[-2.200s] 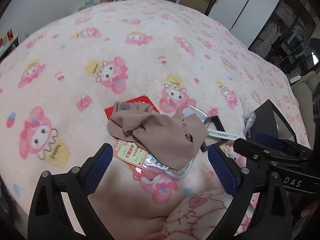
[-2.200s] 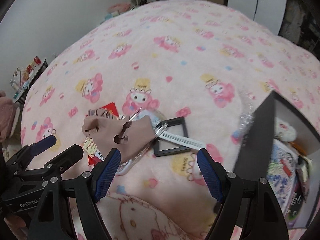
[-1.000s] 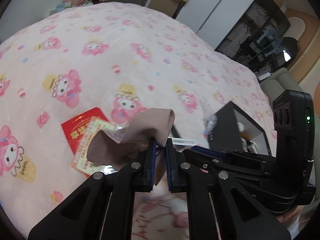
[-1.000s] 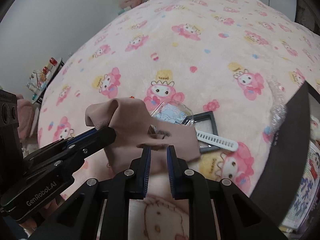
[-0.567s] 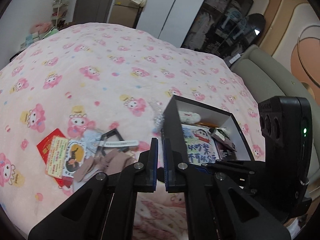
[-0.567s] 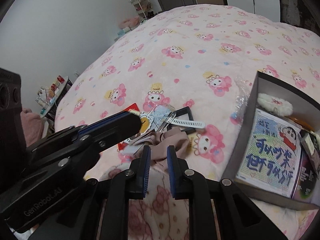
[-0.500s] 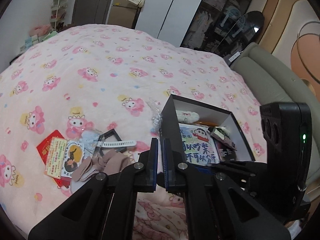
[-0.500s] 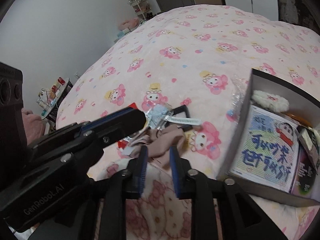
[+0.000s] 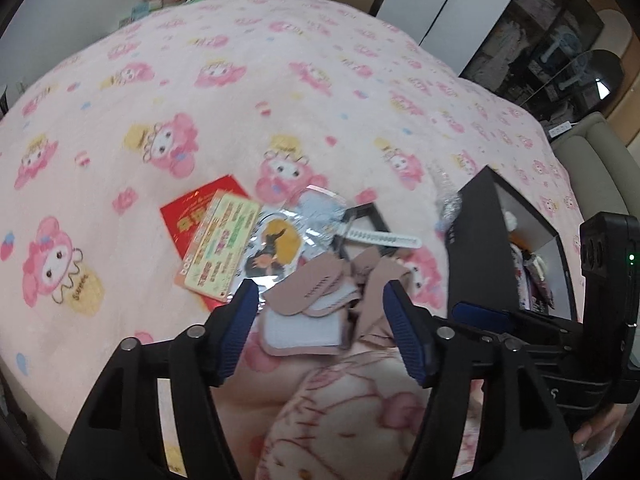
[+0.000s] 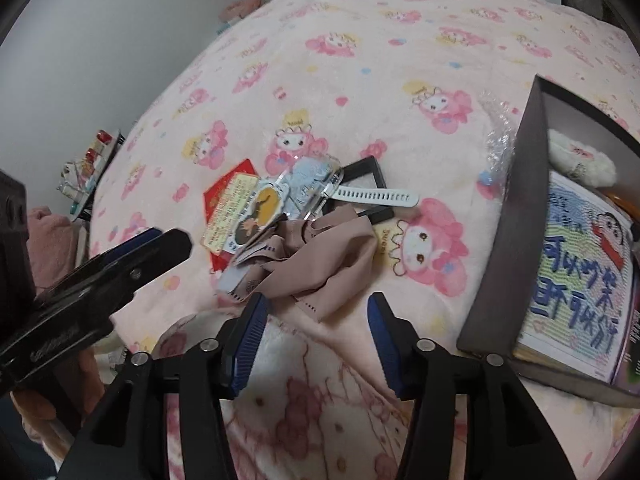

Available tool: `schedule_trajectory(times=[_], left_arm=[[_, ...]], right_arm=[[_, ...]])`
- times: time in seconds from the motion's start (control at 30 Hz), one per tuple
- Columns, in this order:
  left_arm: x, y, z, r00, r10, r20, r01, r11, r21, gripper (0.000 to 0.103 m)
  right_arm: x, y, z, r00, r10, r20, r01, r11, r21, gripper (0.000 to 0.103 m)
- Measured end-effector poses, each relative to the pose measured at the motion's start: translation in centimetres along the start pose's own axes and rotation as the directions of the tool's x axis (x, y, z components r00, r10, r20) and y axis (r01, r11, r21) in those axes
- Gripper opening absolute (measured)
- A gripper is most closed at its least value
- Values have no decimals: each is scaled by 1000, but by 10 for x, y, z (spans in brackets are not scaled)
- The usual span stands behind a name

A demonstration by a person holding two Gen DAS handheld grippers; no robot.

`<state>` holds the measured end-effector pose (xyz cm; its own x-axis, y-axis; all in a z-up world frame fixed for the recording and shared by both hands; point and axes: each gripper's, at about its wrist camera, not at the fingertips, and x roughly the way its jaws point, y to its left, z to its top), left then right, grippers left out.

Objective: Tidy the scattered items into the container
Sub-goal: 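Lift the beige mask with the left gripper toward the black box, then lower the beige mask into the black box and open the left gripper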

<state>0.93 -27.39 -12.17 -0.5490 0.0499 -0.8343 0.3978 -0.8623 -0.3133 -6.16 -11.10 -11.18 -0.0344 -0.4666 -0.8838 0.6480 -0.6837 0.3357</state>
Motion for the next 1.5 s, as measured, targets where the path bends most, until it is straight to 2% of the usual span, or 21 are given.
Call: schedule_trajectory(times=[0.1, 0.23, 0.3, 0.4, 0.47, 0.5, 0.53, 0.57, 0.6, 0.63, 0.67, 0.73, 0.83, 1.07, 1.3, 1.5], left_arm=[[26, 13, 2, 996, -48, -80, 46, 999, -20, 73], [58, 29, 0, 976, -127, -178, 114, 990, -81, 75], [71, 35, -2, 957, -194, -215, 172, 978, -120, 77], [84, 36, -4, 929, -271, -251, 236, 958, -160, 78], [88, 33, -4, 923, -285, -259, 251, 956, -154, 78], [89, 31, -4, 924, -282, -257, 252, 957, -144, 74], [90, 30, -3, 927, -278, -253, 250, 959, -136, 59], [92, 29, -3, 931, -265, -251, 238, 962, -134, 55], [91, 28, -1, 938, -243, -249, 216, 968, -129, 44], [90, 26, -1, 939, -239, -246, 215, 969, -119, 25], [88, 23, -1, 936, -255, -241, 233, 966, -116, 14], [77, 17, 0, 940, -271, -206, 255, 961, -104, 9], [58, 5, 2, 955, -250, -161, 244, 968, -52, 7], [-1, -27, 5, 961, -270, -68, 273, 961, 48, 7], [-47, -87, 6, 953, -303, -19, 302, 937, 176, 7], [-49, -164, 0, 939, -342, -38, 338, 897, 285, 7]], right_arm=[[26, -6, 5, 999, -23, -49, 25, 999, 32, 51], [56, -19, 10, 993, -29, -116, 39, 995, 88, 51], [67, -23, 12, 990, -32, -139, 46, 993, 105, 53], [81, -28, 14, 986, -31, -163, 52, 991, 122, 60], [90, -32, 16, 984, -22, -179, 47, 990, 134, 61], [94, -33, 17, 982, -9, -190, 37, 989, 142, 61], [96, -34, 18, 981, 7, -191, 22, 989, 148, 61], [98, -35, 19, 982, 25, -186, 3, 989, 150, 61], [98, -35, 20, 983, 49, -175, -23, 988, 150, 51], [96, -36, 21, 985, 65, -158, -40, 987, 156, 30], [95, -36, 21, 986, 67, -150, -43, 986, 158, 26], [88, -31, 19, 990, 61, -125, -43, 989, 138, 16], [71, -25, 16, 993, 86, -77, -76, 989, 126, 10], [7, -15, 0, 991, 117, 59, -122, 988, 98, 8], [-69, -24, -11, 974, 118, 195, -137, 986, 90, 8], [-117, -52, -35, 959, 76, 273, -115, 985, 129, 8]])
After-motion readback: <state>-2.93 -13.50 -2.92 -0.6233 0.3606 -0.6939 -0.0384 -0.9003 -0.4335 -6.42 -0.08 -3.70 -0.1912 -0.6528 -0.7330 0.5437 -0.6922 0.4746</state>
